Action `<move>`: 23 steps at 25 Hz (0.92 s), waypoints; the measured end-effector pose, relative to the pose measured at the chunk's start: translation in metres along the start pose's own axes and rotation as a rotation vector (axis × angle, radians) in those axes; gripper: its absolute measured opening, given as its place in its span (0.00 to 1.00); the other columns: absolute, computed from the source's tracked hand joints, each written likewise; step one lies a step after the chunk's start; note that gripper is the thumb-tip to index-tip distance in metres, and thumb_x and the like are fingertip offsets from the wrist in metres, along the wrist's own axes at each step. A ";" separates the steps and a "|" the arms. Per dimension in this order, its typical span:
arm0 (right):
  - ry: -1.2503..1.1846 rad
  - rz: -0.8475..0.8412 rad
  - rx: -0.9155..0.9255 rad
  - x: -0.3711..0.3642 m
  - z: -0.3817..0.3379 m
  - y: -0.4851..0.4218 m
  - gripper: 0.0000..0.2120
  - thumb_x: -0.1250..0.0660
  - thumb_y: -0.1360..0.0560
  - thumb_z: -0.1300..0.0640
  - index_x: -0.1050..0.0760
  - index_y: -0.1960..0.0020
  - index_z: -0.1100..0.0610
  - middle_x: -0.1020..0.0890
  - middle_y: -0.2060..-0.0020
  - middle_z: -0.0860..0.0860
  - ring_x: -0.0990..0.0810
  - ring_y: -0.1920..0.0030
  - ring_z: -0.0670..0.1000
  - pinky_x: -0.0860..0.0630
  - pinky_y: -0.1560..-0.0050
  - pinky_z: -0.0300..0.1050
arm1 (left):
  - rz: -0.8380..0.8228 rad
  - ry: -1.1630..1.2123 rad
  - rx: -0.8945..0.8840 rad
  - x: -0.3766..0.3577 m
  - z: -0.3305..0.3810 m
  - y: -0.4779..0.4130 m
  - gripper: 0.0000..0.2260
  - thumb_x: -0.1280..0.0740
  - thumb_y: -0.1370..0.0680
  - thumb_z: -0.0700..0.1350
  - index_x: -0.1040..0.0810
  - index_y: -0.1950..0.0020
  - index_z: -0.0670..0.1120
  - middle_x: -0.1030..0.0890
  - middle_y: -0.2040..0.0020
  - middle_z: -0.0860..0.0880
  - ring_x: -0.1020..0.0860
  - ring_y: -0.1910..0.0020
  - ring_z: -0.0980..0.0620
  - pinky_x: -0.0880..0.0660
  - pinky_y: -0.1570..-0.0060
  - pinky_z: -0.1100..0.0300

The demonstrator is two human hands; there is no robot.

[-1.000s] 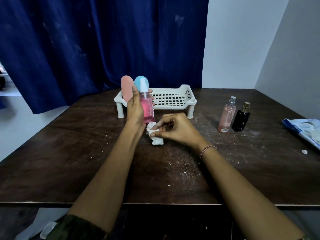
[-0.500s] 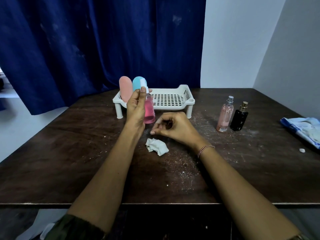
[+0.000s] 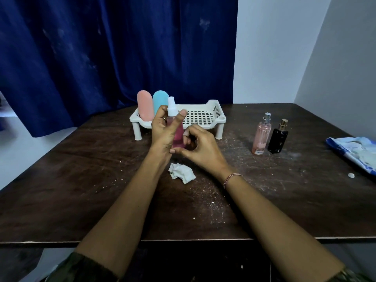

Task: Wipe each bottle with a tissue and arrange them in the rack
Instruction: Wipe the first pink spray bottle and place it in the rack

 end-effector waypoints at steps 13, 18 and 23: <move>-0.035 0.174 -0.106 0.007 0.009 0.001 0.19 0.24 0.34 0.58 0.30 0.50 0.60 0.24 0.57 0.54 0.25 0.61 0.49 0.25 0.60 0.35 | 0.029 -0.021 0.075 -0.011 -0.001 0.005 0.31 0.39 0.30 0.63 0.35 0.36 0.43 0.26 0.52 0.42 0.26 0.56 0.53 0.24 0.71 0.63; 0.008 0.248 -0.163 0.015 0.017 -0.001 0.20 0.27 0.31 0.55 0.26 0.43 0.61 0.24 0.51 0.51 0.23 0.56 0.45 0.23 0.54 0.34 | -0.053 -0.056 0.039 -0.014 -0.009 0.000 0.04 0.45 0.19 0.47 0.33 0.50 0.51 0.26 0.53 0.51 0.25 0.56 0.58 0.25 0.60 0.62; 0.085 0.359 -0.202 0.027 0.024 -0.002 0.20 0.27 0.30 0.58 0.24 0.40 0.60 0.20 0.51 0.53 0.22 0.56 0.46 0.24 0.51 0.36 | -0.094 -0.273 -0.012 -0.008 -0.016 -0.002 0.06 0.37 0.22 0.41 0.28 0.46 0.47 0.22 0.49 0.48 0.24 0.50 0.52 0.25 0.49 0.63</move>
Point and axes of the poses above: each hand's wrist, its own y-axis away from the middle knuckle, its own x-axis out of the back of the hand, z = x × y, the point moved 5 cm from there along -y, towards the middle knuckle
